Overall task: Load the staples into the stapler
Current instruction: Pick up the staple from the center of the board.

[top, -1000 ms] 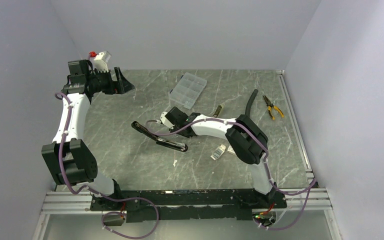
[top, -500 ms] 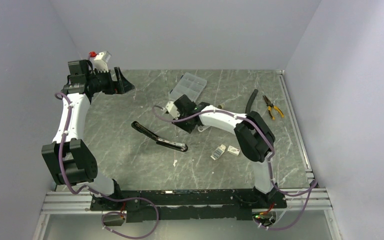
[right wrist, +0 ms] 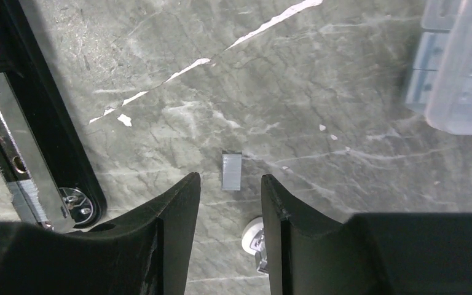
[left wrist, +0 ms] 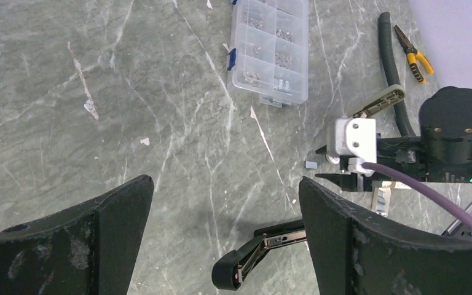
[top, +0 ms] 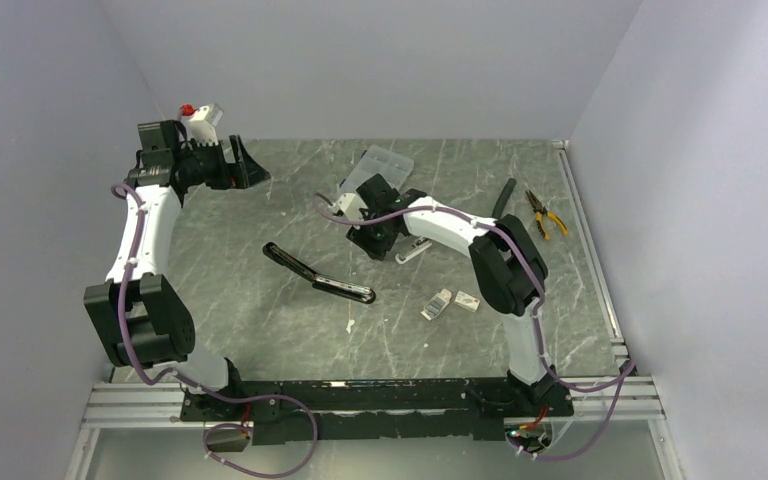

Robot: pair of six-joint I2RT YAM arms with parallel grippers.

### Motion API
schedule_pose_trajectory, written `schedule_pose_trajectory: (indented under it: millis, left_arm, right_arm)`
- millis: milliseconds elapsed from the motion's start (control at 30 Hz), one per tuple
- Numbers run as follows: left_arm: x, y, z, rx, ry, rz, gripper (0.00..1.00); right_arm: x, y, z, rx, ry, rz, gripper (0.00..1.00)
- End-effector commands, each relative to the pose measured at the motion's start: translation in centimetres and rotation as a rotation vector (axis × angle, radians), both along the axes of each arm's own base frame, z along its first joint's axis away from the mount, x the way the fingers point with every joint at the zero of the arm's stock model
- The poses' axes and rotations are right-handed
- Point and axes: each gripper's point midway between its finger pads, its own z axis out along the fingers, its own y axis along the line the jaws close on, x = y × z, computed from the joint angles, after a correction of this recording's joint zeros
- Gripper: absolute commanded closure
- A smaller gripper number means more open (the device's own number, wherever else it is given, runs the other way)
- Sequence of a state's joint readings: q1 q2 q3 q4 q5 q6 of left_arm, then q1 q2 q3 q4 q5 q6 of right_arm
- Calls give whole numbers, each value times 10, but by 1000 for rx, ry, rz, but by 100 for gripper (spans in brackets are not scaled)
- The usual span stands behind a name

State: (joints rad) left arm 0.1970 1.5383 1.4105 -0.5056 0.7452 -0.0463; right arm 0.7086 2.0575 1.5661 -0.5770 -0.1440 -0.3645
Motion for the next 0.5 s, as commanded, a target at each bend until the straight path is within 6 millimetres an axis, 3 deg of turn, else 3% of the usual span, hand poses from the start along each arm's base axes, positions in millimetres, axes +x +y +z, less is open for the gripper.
schedule_pose_trajectory:
  millis: [0, 467]
  left_arm:
    - [1, -3, 12, -22, -19, -17, 7]
    - [0, -2, 13, -18, -22, -16, 7]
  right_arm:
    - [0, 6, -5, 8, 33, 27, 56]
    - [-1, 2, -21, -8, 65, 23, 63]
